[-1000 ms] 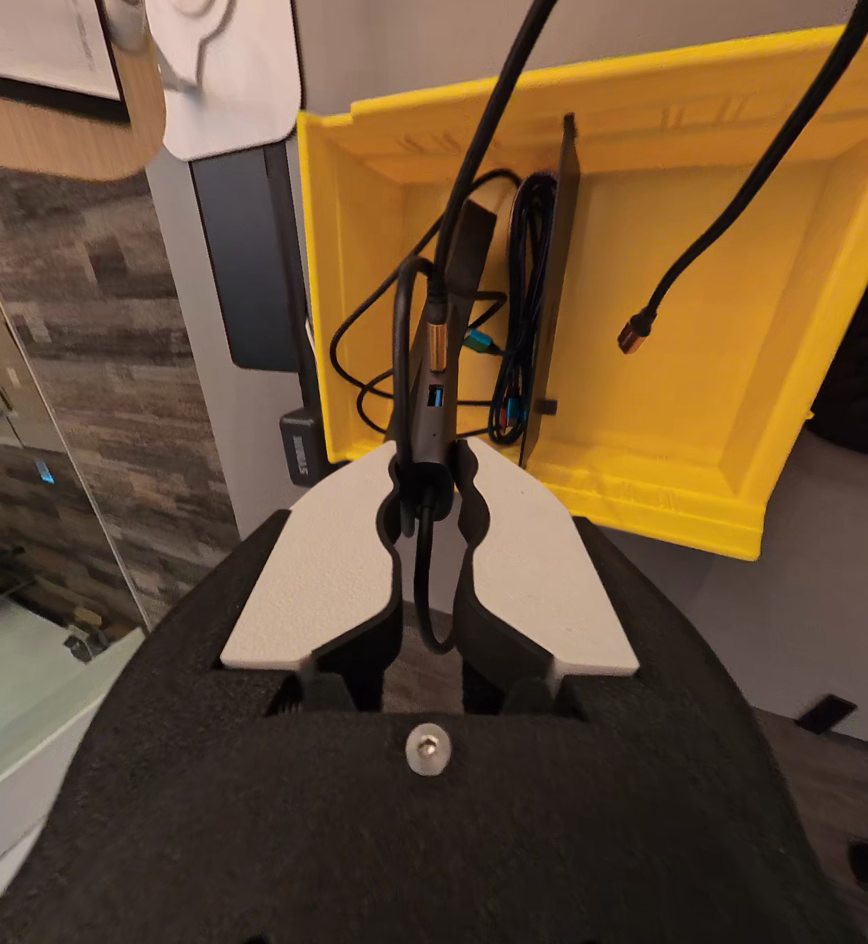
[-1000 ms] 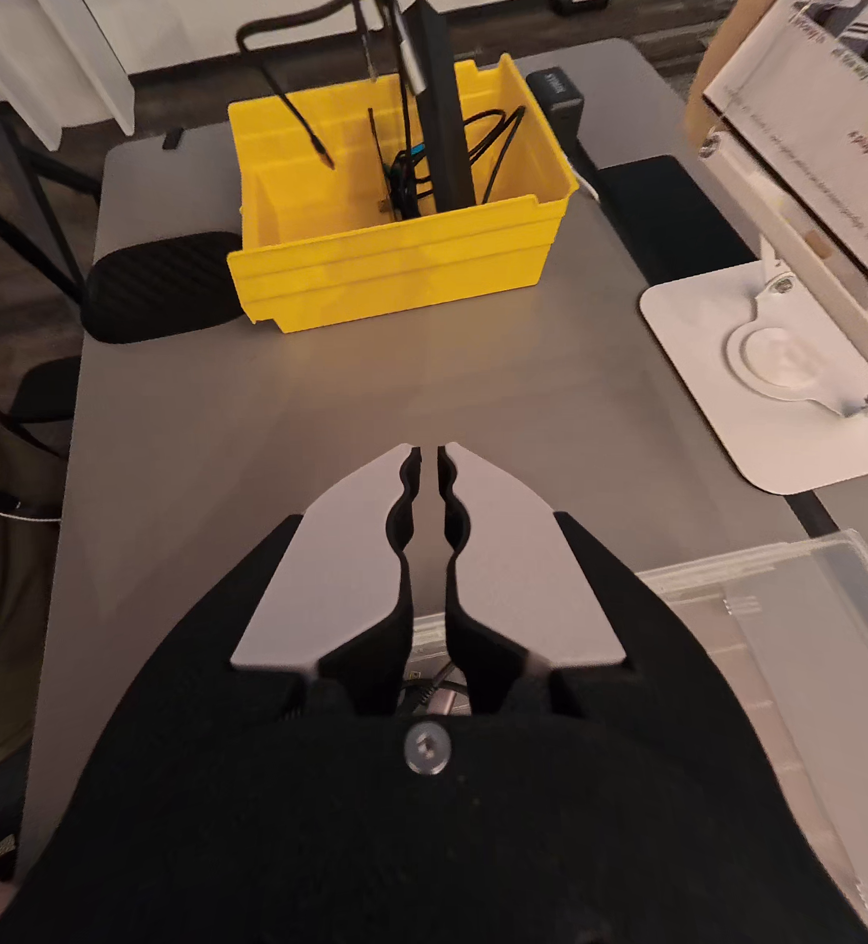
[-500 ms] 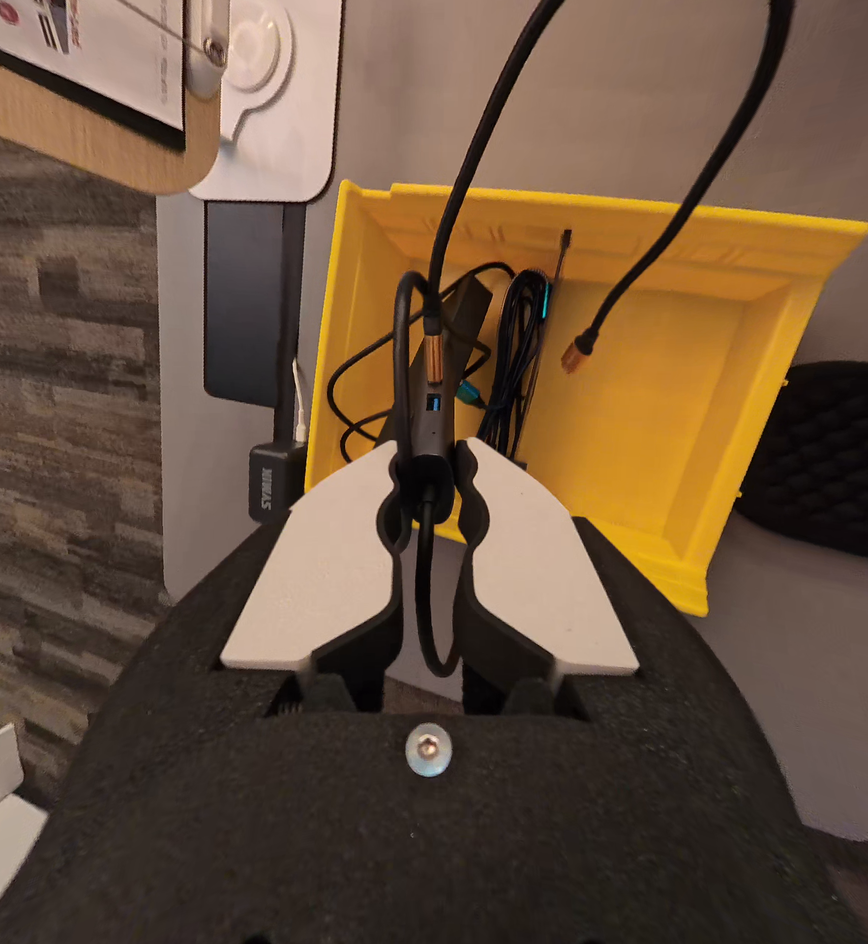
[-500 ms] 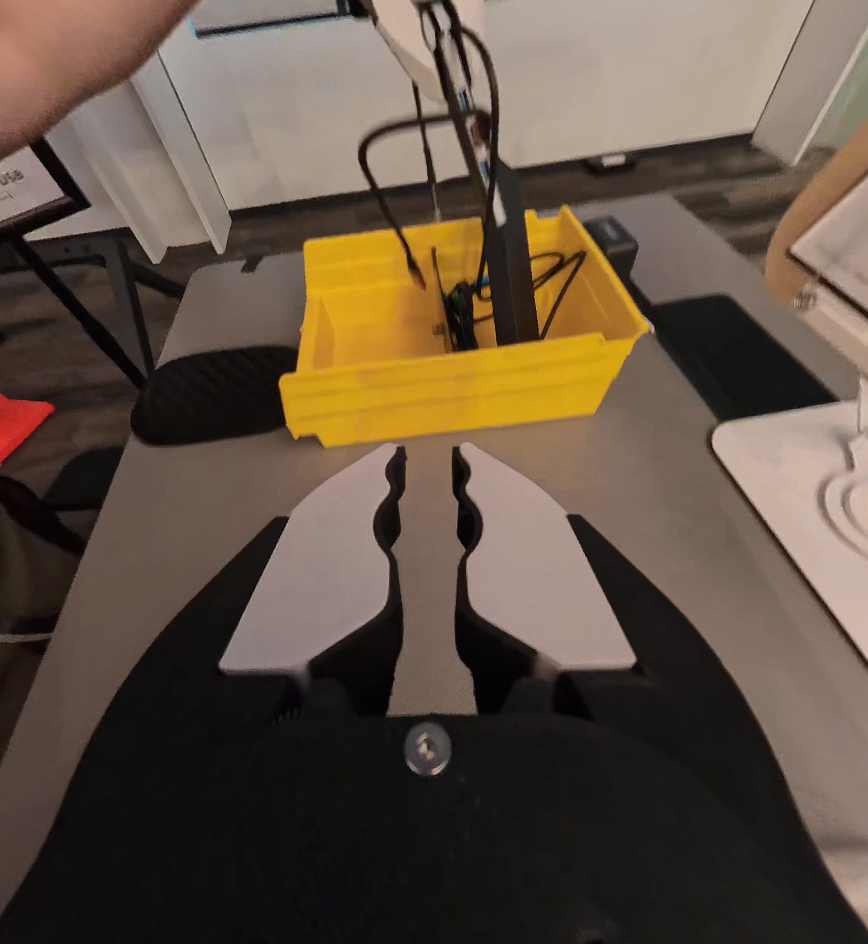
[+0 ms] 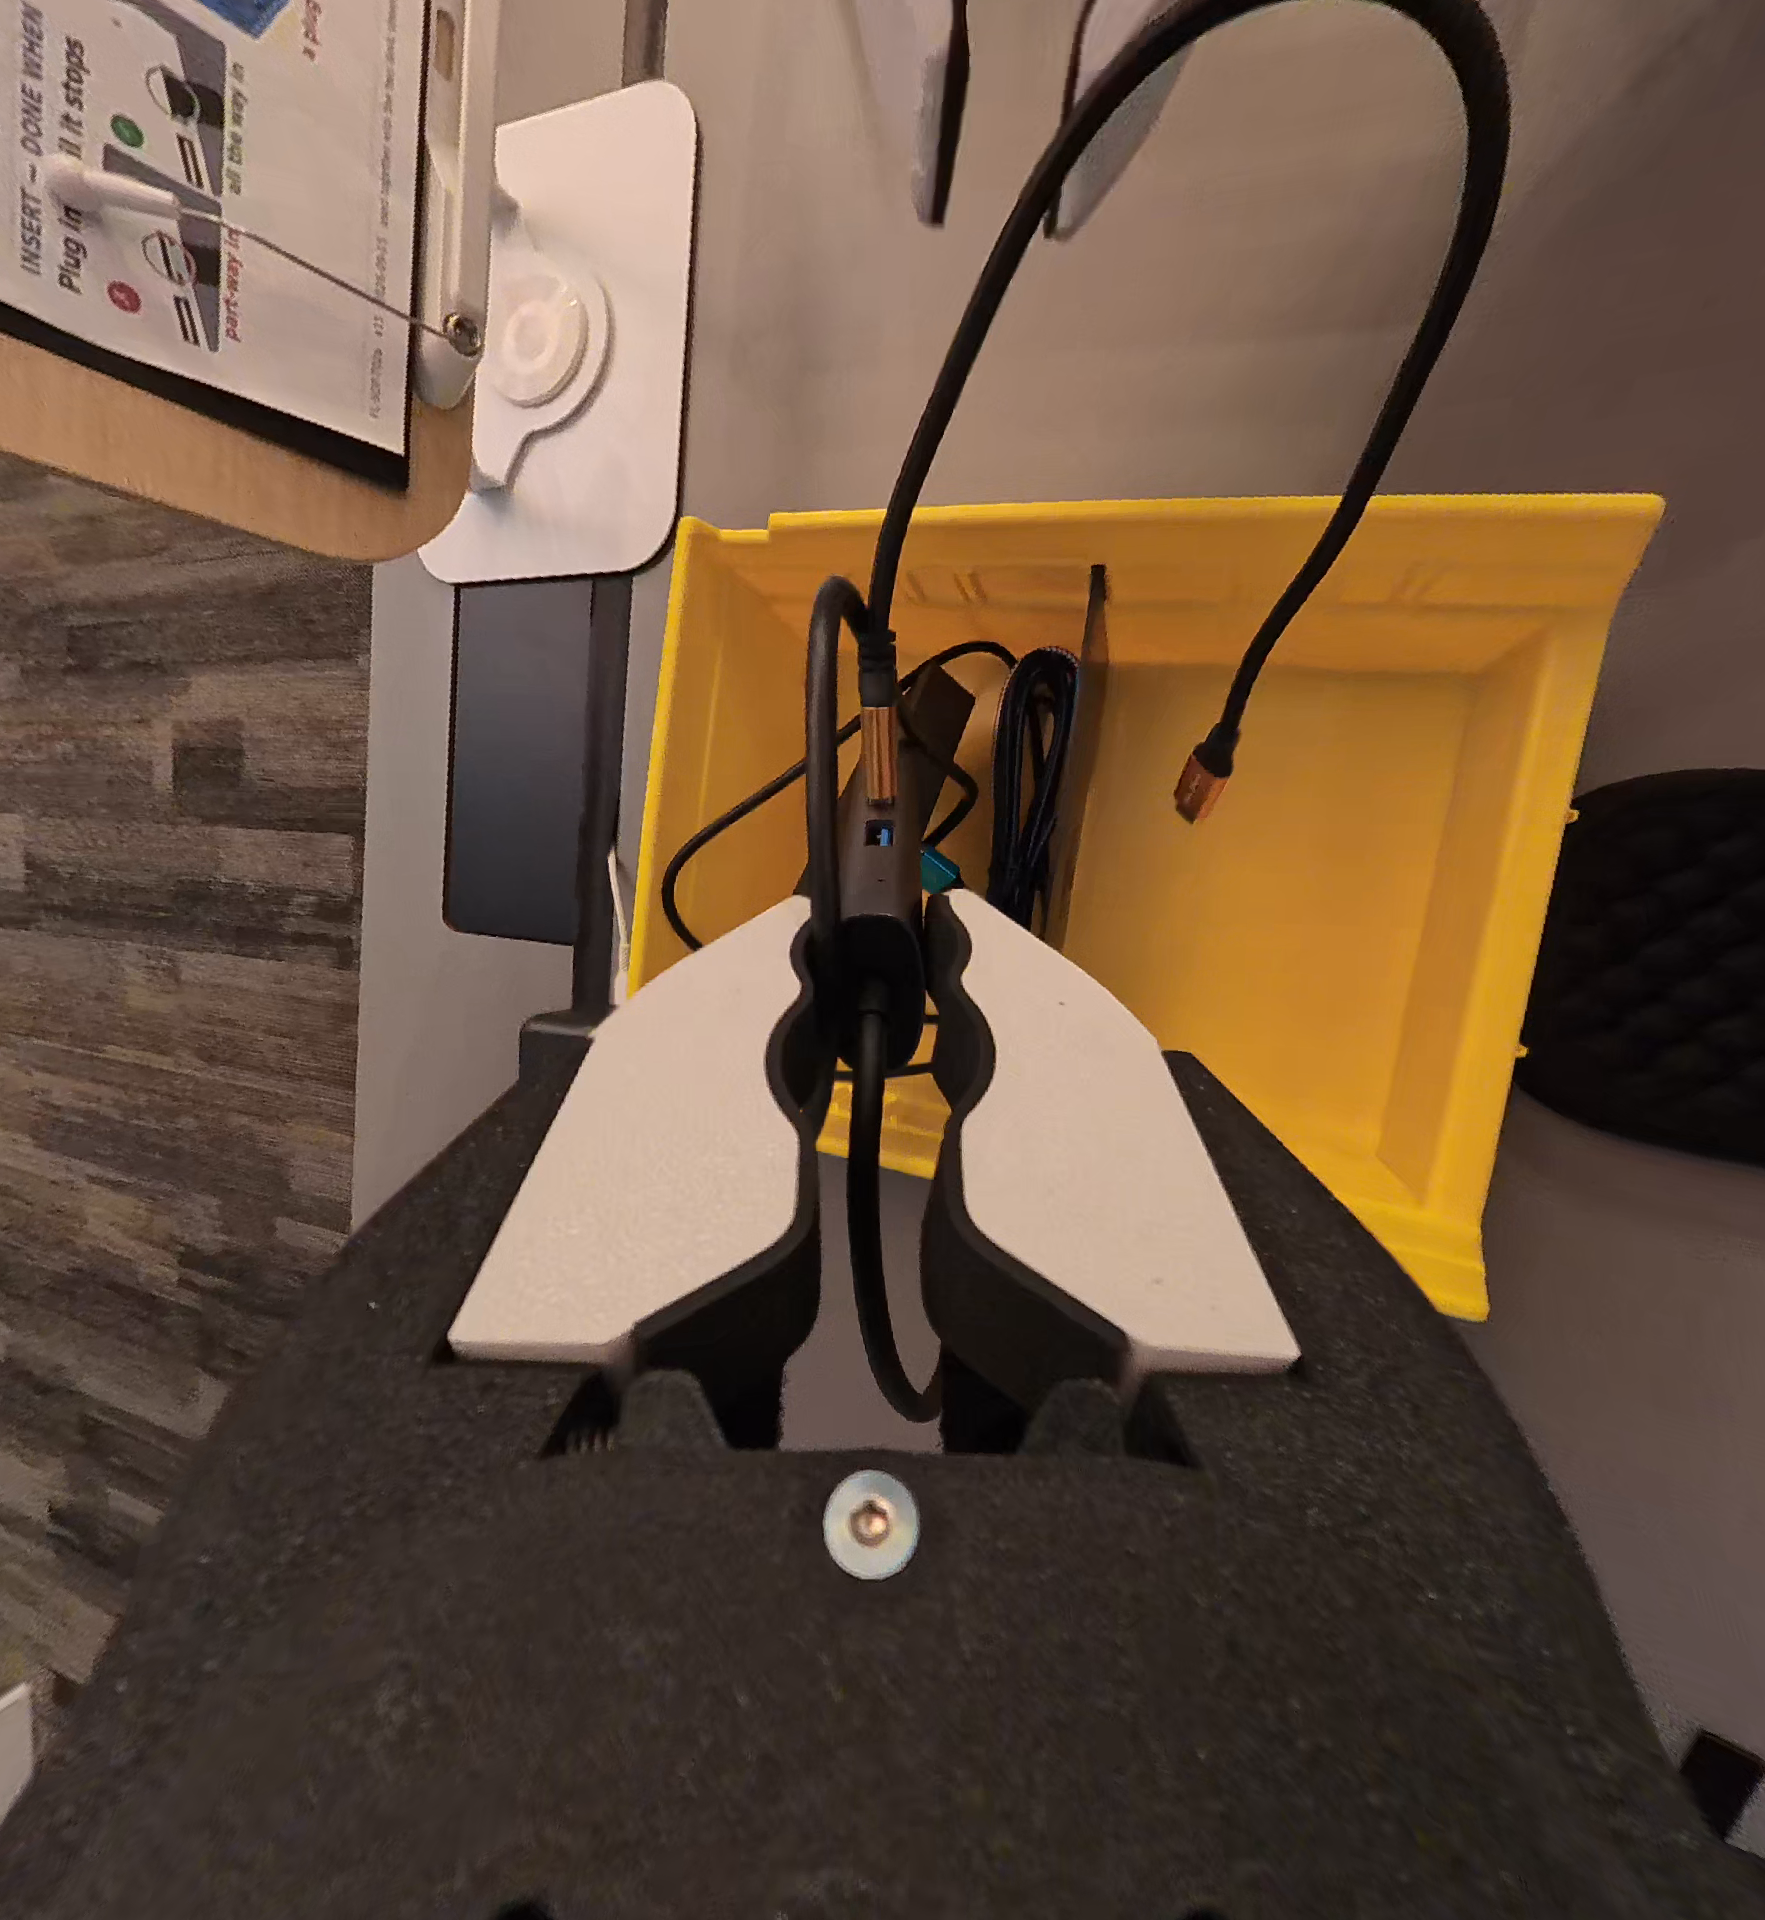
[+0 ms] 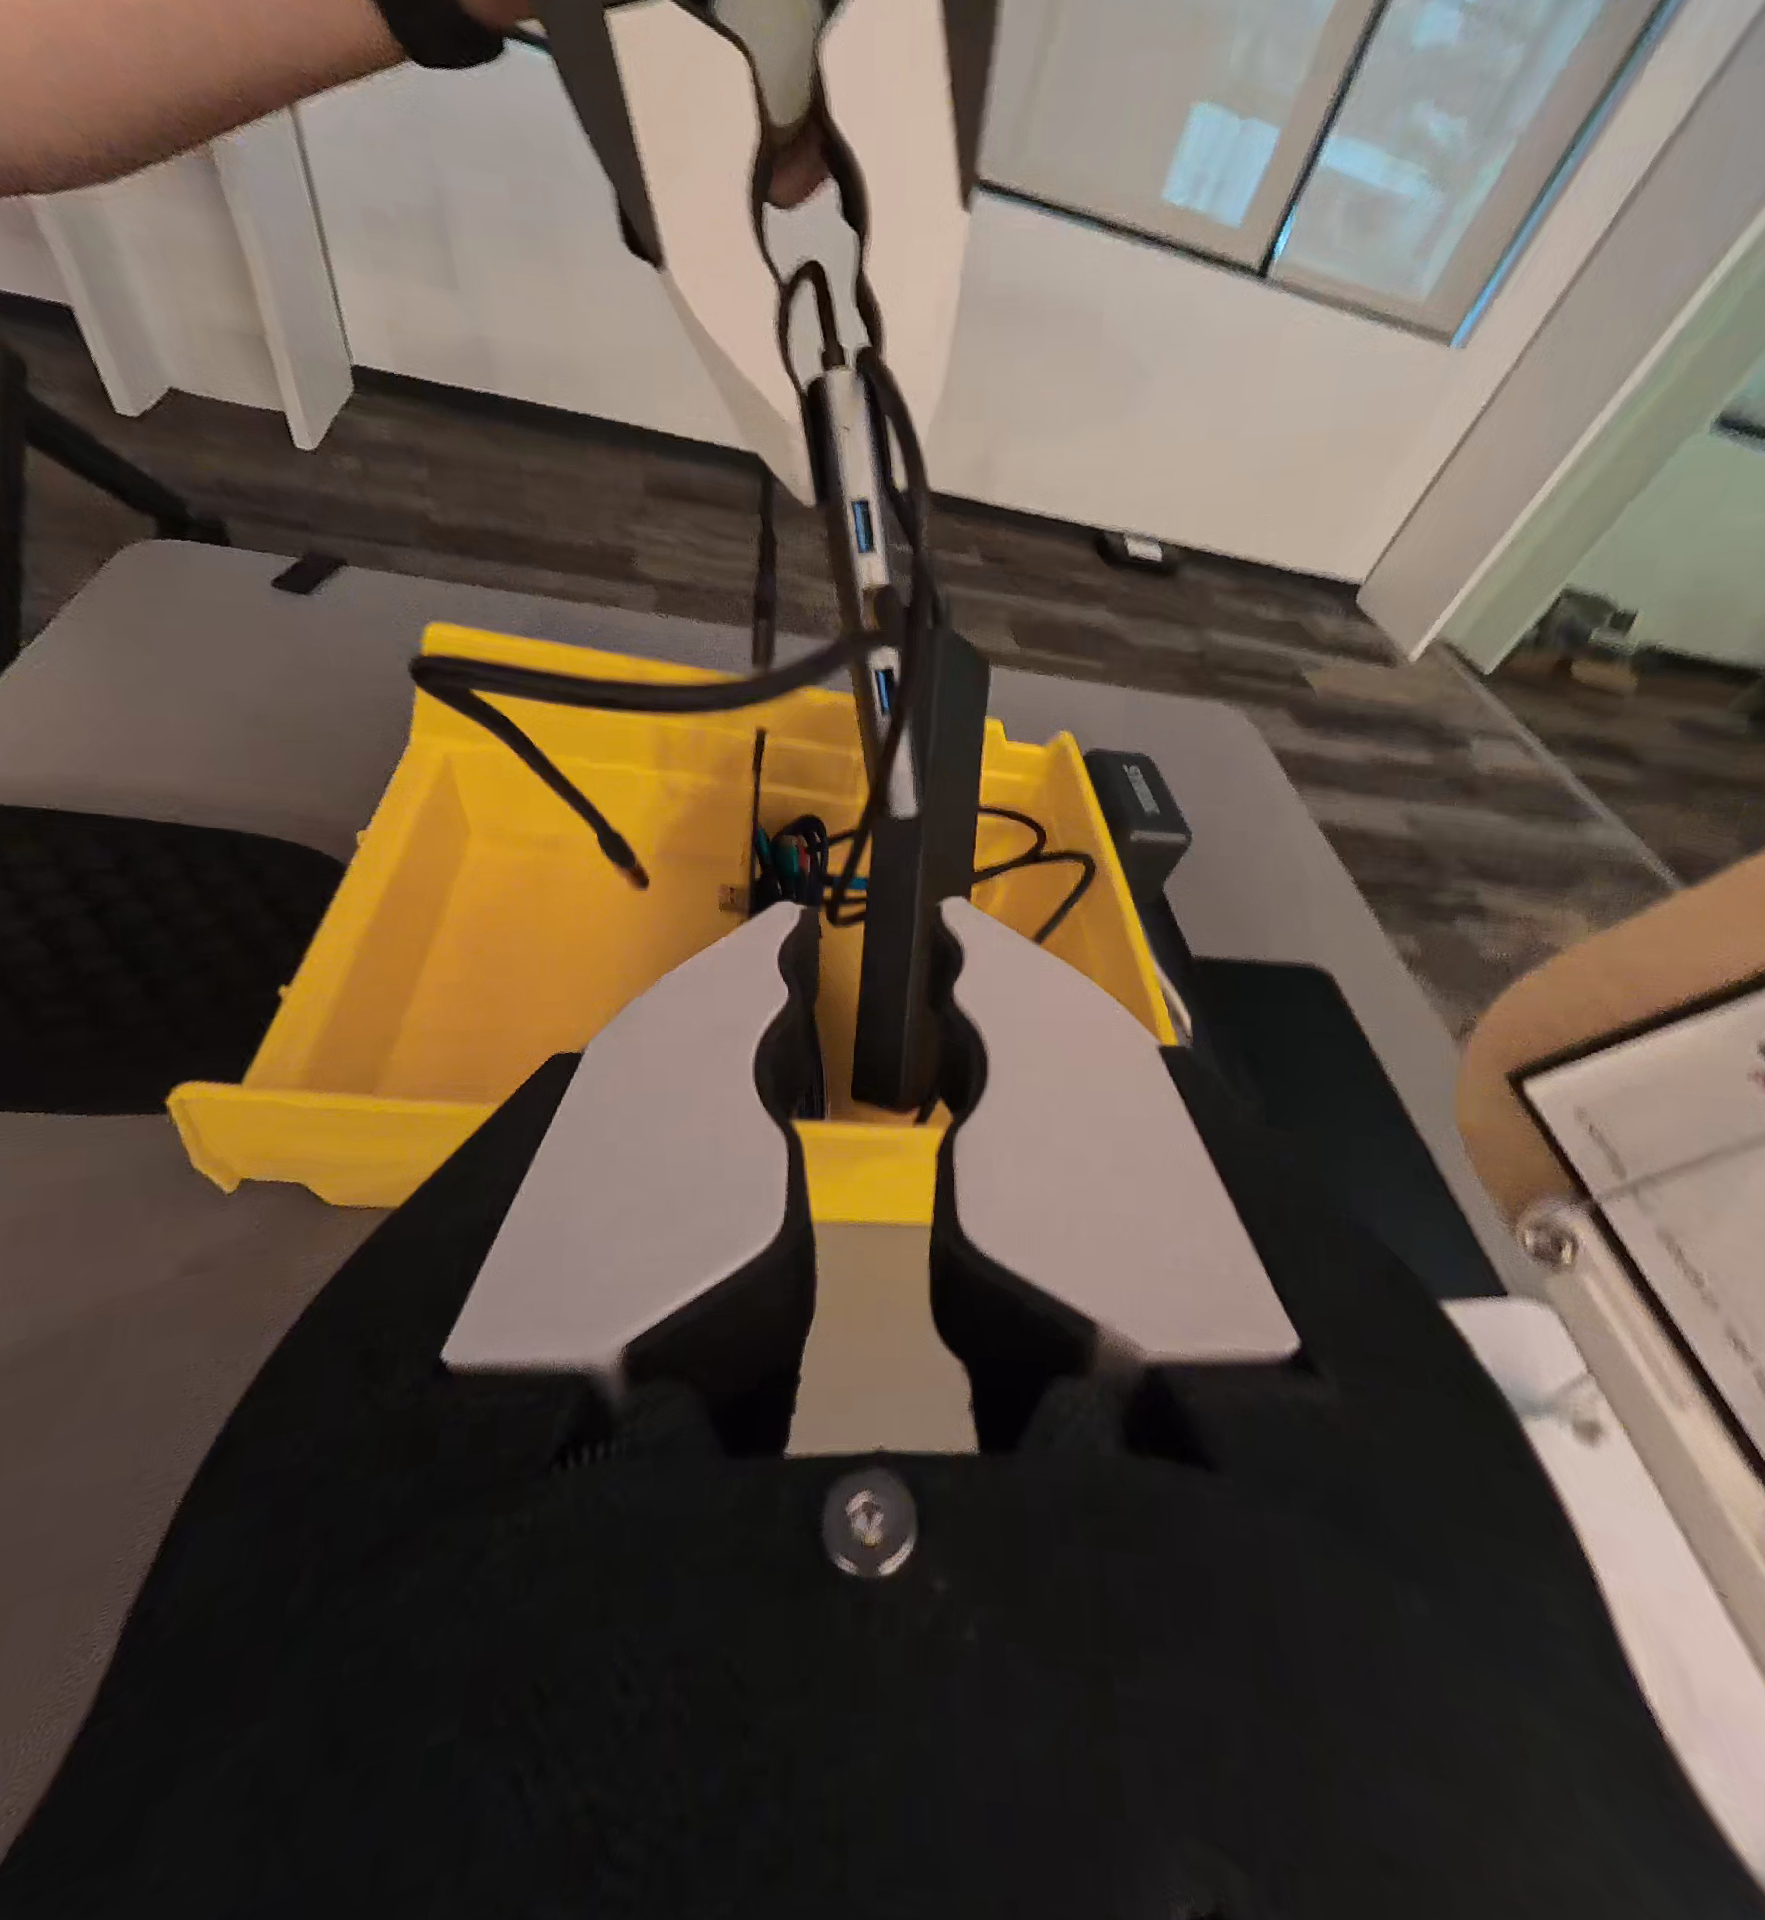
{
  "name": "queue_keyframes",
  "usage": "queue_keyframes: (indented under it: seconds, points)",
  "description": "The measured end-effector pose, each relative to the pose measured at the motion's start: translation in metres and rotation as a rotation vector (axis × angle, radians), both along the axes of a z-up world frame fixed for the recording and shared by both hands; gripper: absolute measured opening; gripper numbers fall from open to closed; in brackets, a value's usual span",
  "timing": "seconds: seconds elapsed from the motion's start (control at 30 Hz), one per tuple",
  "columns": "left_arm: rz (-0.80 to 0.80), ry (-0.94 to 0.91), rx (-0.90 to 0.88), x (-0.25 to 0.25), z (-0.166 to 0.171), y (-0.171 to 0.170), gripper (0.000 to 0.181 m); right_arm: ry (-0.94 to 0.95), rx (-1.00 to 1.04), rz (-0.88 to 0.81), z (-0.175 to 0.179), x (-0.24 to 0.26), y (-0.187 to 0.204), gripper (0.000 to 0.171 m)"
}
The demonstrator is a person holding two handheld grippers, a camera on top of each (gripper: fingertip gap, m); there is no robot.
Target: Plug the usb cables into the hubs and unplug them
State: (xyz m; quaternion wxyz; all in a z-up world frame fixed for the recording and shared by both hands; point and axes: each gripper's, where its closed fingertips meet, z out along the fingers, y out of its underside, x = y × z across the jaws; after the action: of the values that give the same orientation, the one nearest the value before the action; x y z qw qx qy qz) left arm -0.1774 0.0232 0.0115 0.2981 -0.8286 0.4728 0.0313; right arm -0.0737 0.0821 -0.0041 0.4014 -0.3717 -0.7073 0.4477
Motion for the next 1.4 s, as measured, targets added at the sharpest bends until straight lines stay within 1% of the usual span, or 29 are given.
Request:
queue_keyframes:
  seconds: [0.07,0.13,0.23,0.3,0.37,0.53,0.63,0.7,0.8,0.9,1.03,1.1,1.27,1.4]
  points:
    - [-0.011,-0.007,0.011,0.003,0.001,0.001,0.017,0.085,0.016,0.055,0.006,-0.004,-0.013,0.021]
    - [-0.019,-0.018,0.019,0.005,0.001,0.003,0.017,0.164,0.040,0.066,0.012,-0.011,-0.022,0.023]
    - [-0.028,-0.018,0.020,0.007,-0.001,0.005,0.017,0.184,0.112,0.022,0.010,-0.027,-0.025,0.024]
    - [-0.033,-0.018,0.017,0.008,-0.003,0.006,0.017,0.201,0.119,0.064,0.008,-0.027,-0.036,0.020]
    - [-0.042,-0.021,0.024,0.008,-0.003,0.006,0.017,0.177,0.116,0.059,0.000,-0.030,-0.037,0.018]
    - [-0.064,-0.042,0.052,0.011,-0.001,0.002,0.017,0.108,0.054,0.026,-0.028,-0.037,-0.022,0.021]
    - [-0.068,-0.071,0.068,0.012,0.000,0.001,0.017,0.106,-0.014,0.016,-0.027,-0.046,-0.010,0.021]
    - [-0.065,-0.078,0.069,0.010,-0.002,0.002,0.017,0.100,0.012,0.011,-0.027,-0.053,-0.003,0.022]
    - [-0.064,-0.082,0.070,0.009,-0.003,0.002,0.017,0.051,0.081,0.064,-0.039,-0.065,-0.007,0.023]
    - [-0.067,-0.086,0.071,0.008,-0.005,0.002,0.017,0.033,0.125,0.080,-0.048,-0.078,-0.008,0.023]
    - [-0.074,-0.089,0.077,0.009,-0.005,0.002,0.017,0.028,0.131,0.088,-0.054,-0.087,-0.007,0.024]
    - [-0.076,-0.094,0.082,0.008,-0.005,0.002,0.017,0.014,0.095,0.123,-0.057,-0.087,-0.013,0.026]
    - [-0.082,-0.111,0.085,0.009,-0.006,0.004,0.017,0.037,0.127,0.070,-0.062,-0.095,-0.011,0.025]
    - [-0.085,-0.119,0.079,0.009,-0.008,0.003,0.017,0.028,0.110,0.106,-0.065,-0.093,-0.017,0.024]
